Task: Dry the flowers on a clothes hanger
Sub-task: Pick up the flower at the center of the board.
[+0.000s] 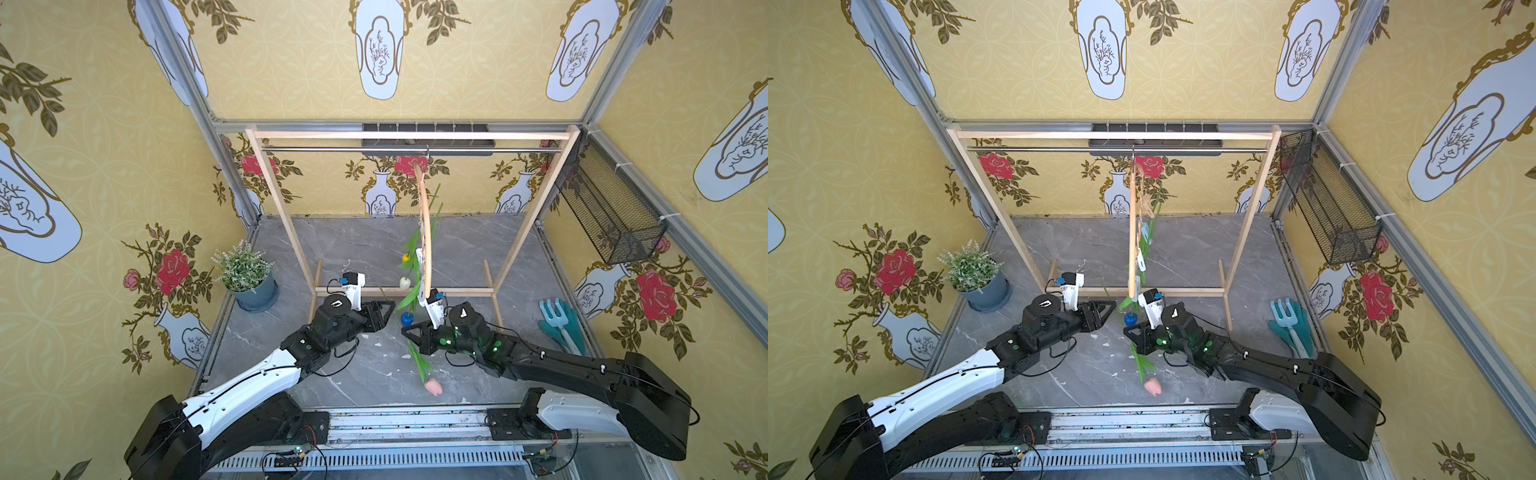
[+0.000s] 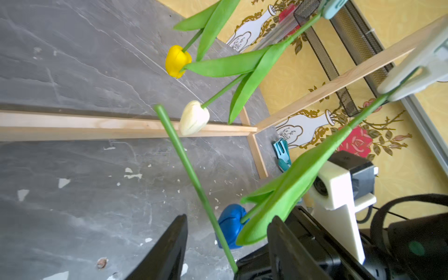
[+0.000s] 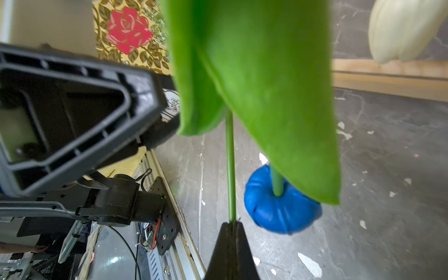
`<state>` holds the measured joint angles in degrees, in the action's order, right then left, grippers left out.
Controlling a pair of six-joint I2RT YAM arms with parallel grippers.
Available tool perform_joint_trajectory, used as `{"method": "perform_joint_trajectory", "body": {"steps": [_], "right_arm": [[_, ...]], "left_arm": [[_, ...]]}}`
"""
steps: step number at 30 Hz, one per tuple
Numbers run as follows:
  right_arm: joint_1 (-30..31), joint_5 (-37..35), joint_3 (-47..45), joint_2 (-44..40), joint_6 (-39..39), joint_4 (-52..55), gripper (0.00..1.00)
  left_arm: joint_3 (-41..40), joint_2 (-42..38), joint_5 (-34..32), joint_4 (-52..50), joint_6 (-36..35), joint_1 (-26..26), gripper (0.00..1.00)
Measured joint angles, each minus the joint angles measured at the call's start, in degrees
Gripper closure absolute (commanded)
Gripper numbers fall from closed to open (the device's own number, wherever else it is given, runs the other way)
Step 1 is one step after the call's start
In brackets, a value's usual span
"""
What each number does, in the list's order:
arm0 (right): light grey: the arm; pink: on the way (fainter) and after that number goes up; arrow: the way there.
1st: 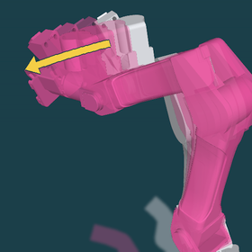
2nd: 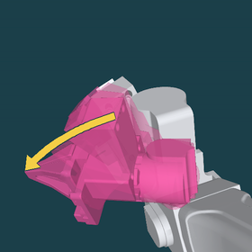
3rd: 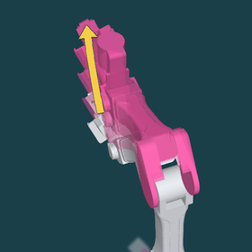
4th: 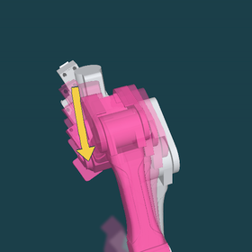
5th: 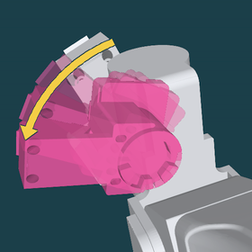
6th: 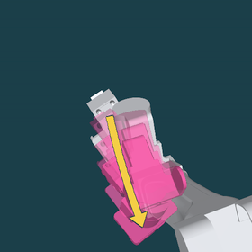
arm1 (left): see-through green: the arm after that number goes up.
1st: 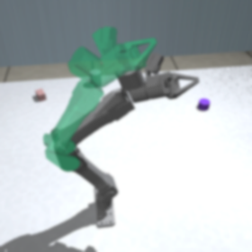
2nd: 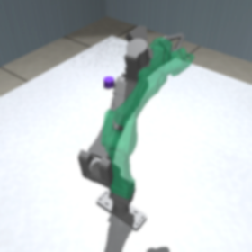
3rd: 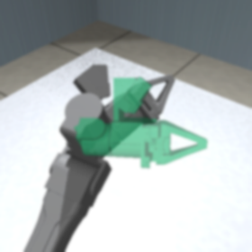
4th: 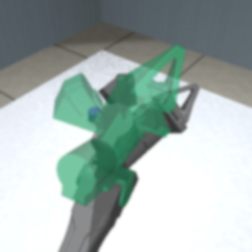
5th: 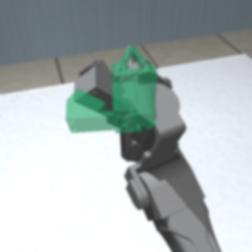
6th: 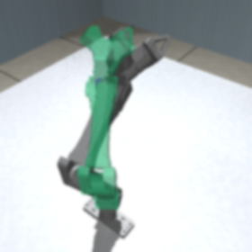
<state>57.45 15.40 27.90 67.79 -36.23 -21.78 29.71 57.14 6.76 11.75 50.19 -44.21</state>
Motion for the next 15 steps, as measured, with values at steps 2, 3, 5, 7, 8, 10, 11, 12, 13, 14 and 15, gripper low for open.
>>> {"method": "perform_joint_trajectory", "body": {"steps": [2, 3, 5, 7, 8, 10, 11, 12, 13, 14, 15], "right_arm": [[0.00, 0.50, 0.28, -0.22, -0.24, -0.76, 1.00], [0.00, 0.57, 0.46, -0.39, -0.24, -1.11, 1.00], [0.00, 0.94, 0.68, -0.61, -0.42, -1.79, 1.00], [0.00, 1.29, 1.03, -0.63, -0.83, -2.36, 1.00], [0.00, 1.42, 1.27, -0.61, -1.05, -2.51, 1.00], [0.00, 1.90, 1.53, -0.37, -1.05, -2.78, 1.00], [0.00, 1.88, 1.60, -0.15, -1.05, -2.84, 1.00], [0.00, 1.95, 1.60, 0.04, -1.07, -2.97, 1.00], [0.00, 1.97, 1.60, 0.22, -1.22, -3.21, 1.00], [0.00, 1.97, 1.66, 0.37, -1.22, -3.50, 1.00], [0.00, 1.97, 1.84, 0.52, -1.22, -3.78, 1.00]], "left_arm": [[0.00, 0.09, 0.85, 0.79, 0.04, -0.02, 0.52], [0.00, 0.11, 1.05, 1.18, 0.15, -0.02, 0.53], [-0.07, 0.17, 1.44, 1.53, 0.66, 0.00, 0.56], [-0.46, 0.28, 1.92, 1.68, 0.92, -0.02, 0.60], [-0.66, 0.35, 2.10, 1.66, 1.01, -0.04, 0.61], [-0.76, 0.50, 2.27, 1.68, 1.31, -0.07, 0.62], [-0.85, 0.59, 2.36, 1.86, 1.46, -0.07, 0.63], [-0.90, 0.72, 2.58, 1.90, 1.60, -0.11, 0.63], [-0.90, 0.92, 2.71, 1.95, 2.23, -0.11, 0.65], [-0.90, 1.07, 2.86, 2.01, 2.34, -0.17, 0.66], [-0.90, 1.20, 2.91, 2.19, 2.34, -0.22, 0.68]]}}
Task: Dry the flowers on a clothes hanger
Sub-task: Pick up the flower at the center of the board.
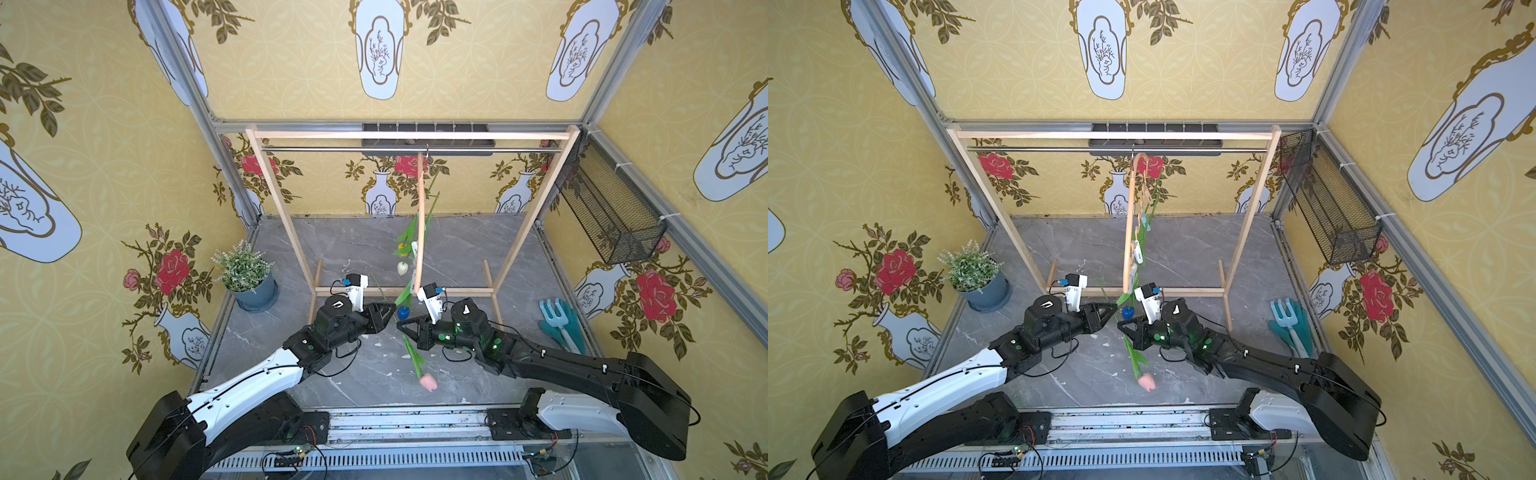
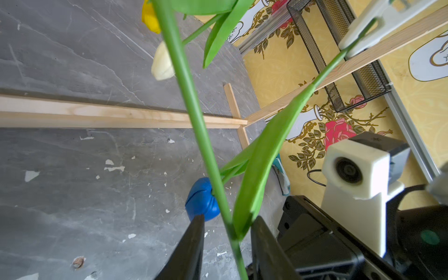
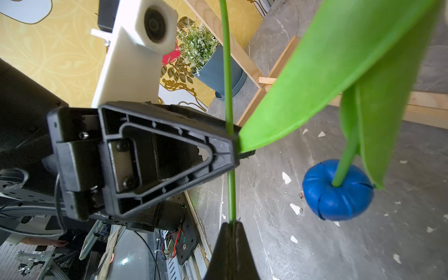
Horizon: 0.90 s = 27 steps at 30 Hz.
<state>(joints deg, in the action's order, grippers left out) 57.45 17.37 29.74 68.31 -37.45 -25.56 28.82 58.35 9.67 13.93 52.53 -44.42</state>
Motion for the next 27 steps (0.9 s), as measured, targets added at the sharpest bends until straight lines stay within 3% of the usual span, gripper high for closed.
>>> {"method": "perform_joint_trajectory", "body": {"steps": [3, 6, 8, 15, 21, 22, 25, 27], "right_arm": [[0.00, 0.02, 0.37, 0.31, 0.00, -1.03, 1.00], [0.00, 0.02, 0.37, 0.50, -0.02, -1.64, 1.00], [0.00, 0.02, 0.37, 0.74, -0.15, -1.64, 1.00], [-0.11, 0.02, -0.48, 0.87, -1.38, -2.99, 1.00], [-0.24, 0.22, -1.68, 0.31, -2.03, -5.27, 1.00], [-0.28, 0.24, -1.92, 0.00, -2.49, -5.81, 0.94], [-1.03, 1.03, -2.89, -1.66, -3.98, -6.34, 0.62], [-2.54, 3.30, -4.20, -3.45, -4.68, -6.71, 0.56]], "left_arm": [[0.00, 0.17, 0.46, 0.76, 0.02, -0.11, 0.69], [-0.33, 0.15, 0.83, 1.44, 0.46, -0.11, 0.62], [-1.01, -0.04, 0.83, 1.97, 0.68, -0.11, 0.63], [-2.01, -0.85, 1.88, 3.69, 2.14, -0.22, 0.96], [-1.97, -0.79, 2.78, 4.98, 2.60, -0.22, 1.00], [-1.92, -0.70, 2.89, 5.42, 2.62, -0.22, 1.00], [-1.55, -0.61, 3.82, 6.43, 2.56, -0.22, 1.00], [-1.55, -0.76, 3.61, 6.75, 2.10, 0.04, 1.00]]}}
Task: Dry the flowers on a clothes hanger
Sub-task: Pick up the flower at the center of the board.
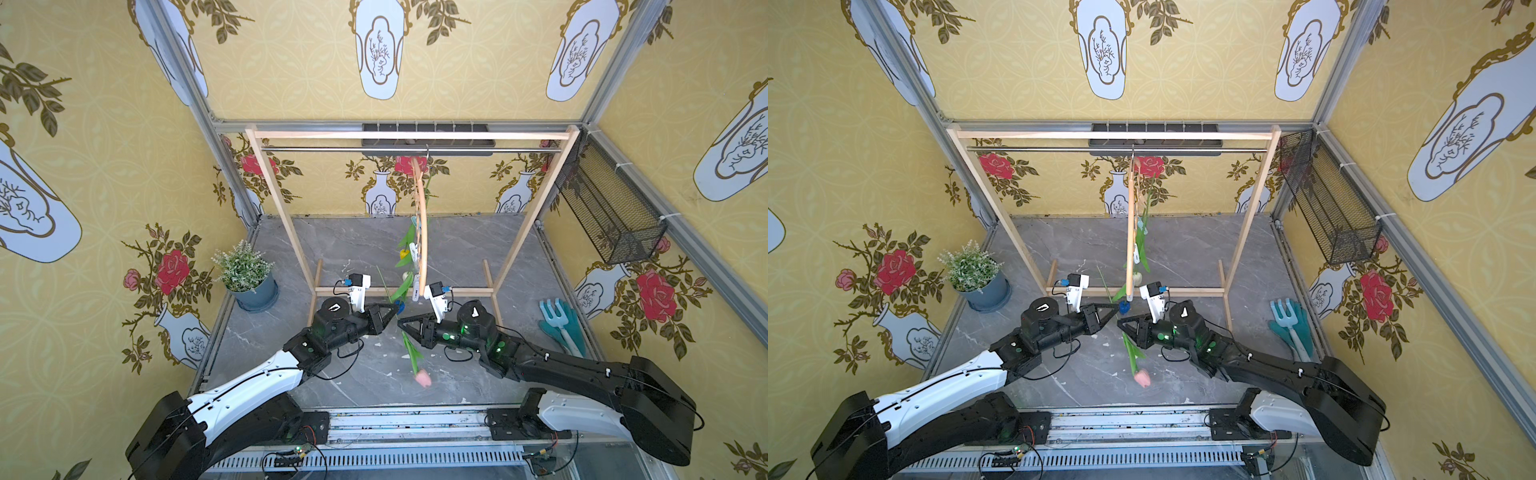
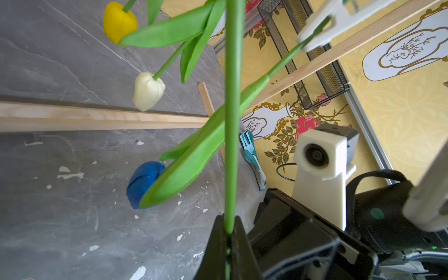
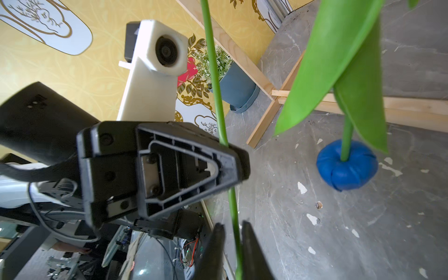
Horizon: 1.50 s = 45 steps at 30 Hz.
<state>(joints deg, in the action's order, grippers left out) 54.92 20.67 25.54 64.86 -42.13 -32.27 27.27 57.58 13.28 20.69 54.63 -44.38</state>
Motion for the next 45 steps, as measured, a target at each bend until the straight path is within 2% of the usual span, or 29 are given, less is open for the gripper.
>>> {"method": "perform_joint_trajectory", "body": {"steps": [4, 5, 7, 9, 14, 20, 25, 29, 31, 36, 38, 45], "right_arm": [[-5.64, 5.92, -3.56, -4.48, -3.37, -1.79, 0.50], [-7.21, 7.93, -4.39, -5.60, -4.31, -2.34, 0.35], [-9.20, 10.99, -5.11, -7.30, -5.88, -2.32, 0.26], [-9.90, 13.99, -4.76, -8.33, -5.84, -1.92, 0.30], [-9.90, 18.25, -3.39, -8.63, -5.97, -1.81, 0.56], [-9.75, 19.67, -2.91, -7.08, -6.03, -2.08, 0.70], [-9.25, 20.15, -2.69, -6.71, -6.03, -2.08, 0.70], [-9.16, 20.37, -2.56, -6.93, -6.05, -2.01, 0.55], [-9.18, 20.20, -2.56, -7.50, -5.97, -1.18, 0.55], [-9.20, 19.52, -2.47, -10.12, -5.79, 0.61, 0.63], [-9.16, 19.52, -2.12, -10.03, -5.77, 0.66, 0.63], [-7.91, 19.54, -0.76, -8.37, -5.20, 0.81, 0.75]], "left_arm": [[-0.02, -0.96, 2.97, 2.23, -0.74, 0.26, 1.00], [-0.13, -1.09, 4.39, 3.43, -0.83, 0.44, 1.00], [-0.46, -1.09, 6.45, 5.62, -1.03, 0.68, 1.00], [-0.59, -0.44, 9.31, 7.69, -0.98, 0.96, 1.00], [-0.59, 3.43, 17.49, 14.93, -0.26, 1.14, 1.00], [-0.55, 6.12, 22.80, 21.49, 1.62, 1.25, 1.00], [-0.55, 6.14, 23.78, 23.65, 2.38, 1.68, 1.00], [-0.55, 6.25, 23.80, 24.35, 2.47, 1.92, 1.00], [-0.55, 6.36, 24.28, 25.16, 2.89, 1.99, 1.00], [-0.55, 6.60, 24.61, 25.31, 2.82, 2.34, 1.00], [-0.55, 6.78, 24.61, 25.29, 2.84, 2.36, 1.00], [-0.13, 7.74, 24.68, 25.09, 2.82, 2.36, 1.00]]}}
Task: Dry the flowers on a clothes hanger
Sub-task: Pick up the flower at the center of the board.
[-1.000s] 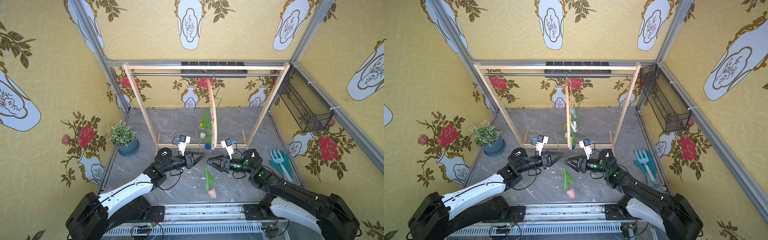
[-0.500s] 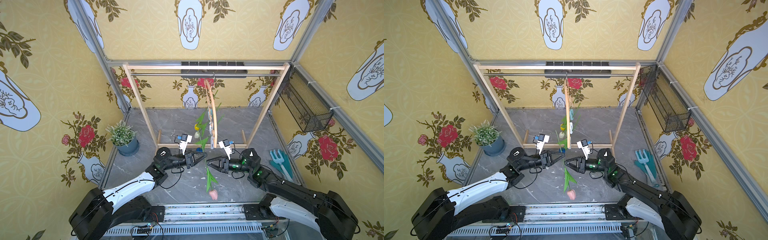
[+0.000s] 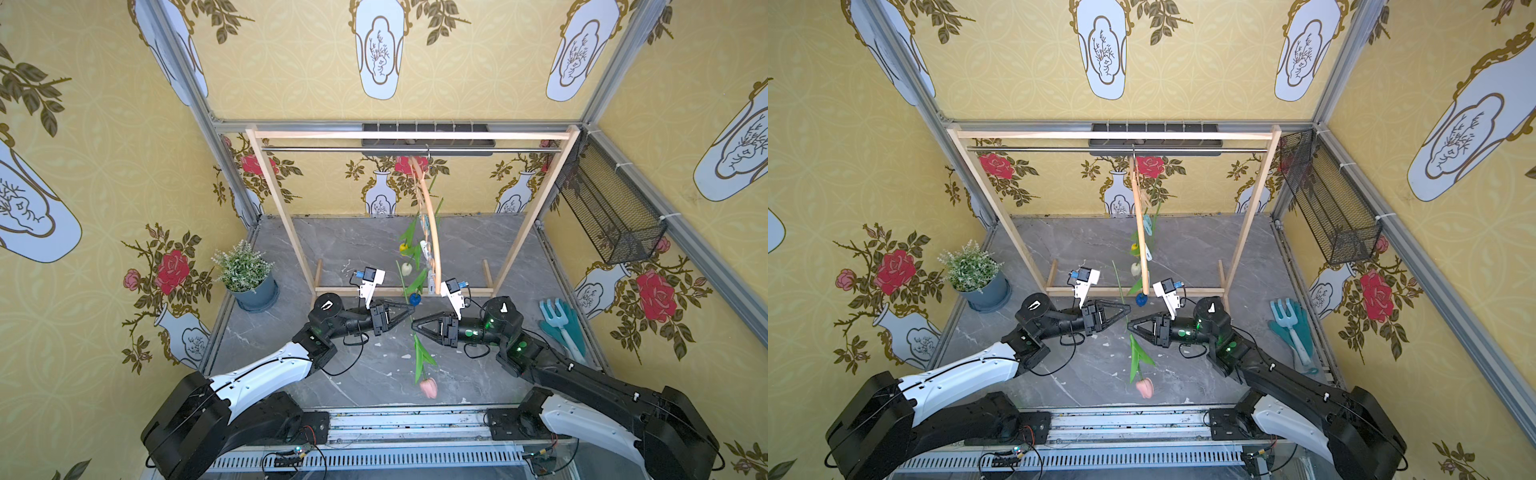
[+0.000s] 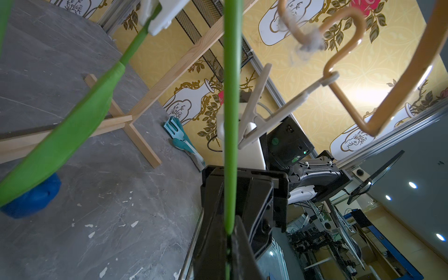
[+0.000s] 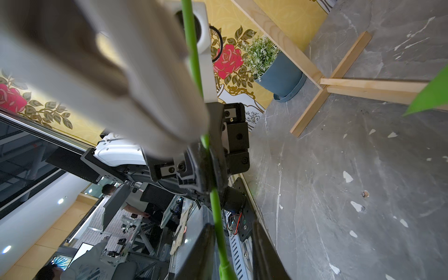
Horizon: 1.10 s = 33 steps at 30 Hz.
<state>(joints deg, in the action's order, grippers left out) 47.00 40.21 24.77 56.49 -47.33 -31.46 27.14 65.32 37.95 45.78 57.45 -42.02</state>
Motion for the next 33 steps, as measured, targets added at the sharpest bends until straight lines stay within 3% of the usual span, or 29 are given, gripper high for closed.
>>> {"method": "perform_joint_trajectory", "body": {"steps": [7, 9, 13, 20, 27, 33], "right_arm": [[0.42, 0.02, 0.74, 0.39, 0.96, 0.02, 0.94], [0.57, 0.00, 0.74, 0.39, 0.94, 0.00, 0.94], [0.74, -0.24, 0.74, 0.39, 0.94, 0.07, 0.83], [1.62, -0.52, 0.46, 0.07, 1.16, 1.36, 0.93], [1.84, -1.77, 0.42, -0.48, 1.95, 2.60, 0.83], [1.84, -3.08, 0.39, -1.68, 2.21, 3.28, 0.84]], "left_arm": [[0.02, 0.07, 0.00, -0.09, -0.02, 0.02, 1.00], [0.02, 0.07, 0.00, -0.20, -0.02, 0.02, 1.00], [0.02, 0.07, 0.00, -0.20, -0.02, 0.15, 1.00], [0.37, 0.09, -0.07, -0.46, -0.20, 0.39, 1.00], [0.37, 0.11, -0.09, -0.44, -0.24, 0.39, 1.00], [0.37, 0.55, -0.07, -0.33, -0.26, 0.39, 1.00]]}}
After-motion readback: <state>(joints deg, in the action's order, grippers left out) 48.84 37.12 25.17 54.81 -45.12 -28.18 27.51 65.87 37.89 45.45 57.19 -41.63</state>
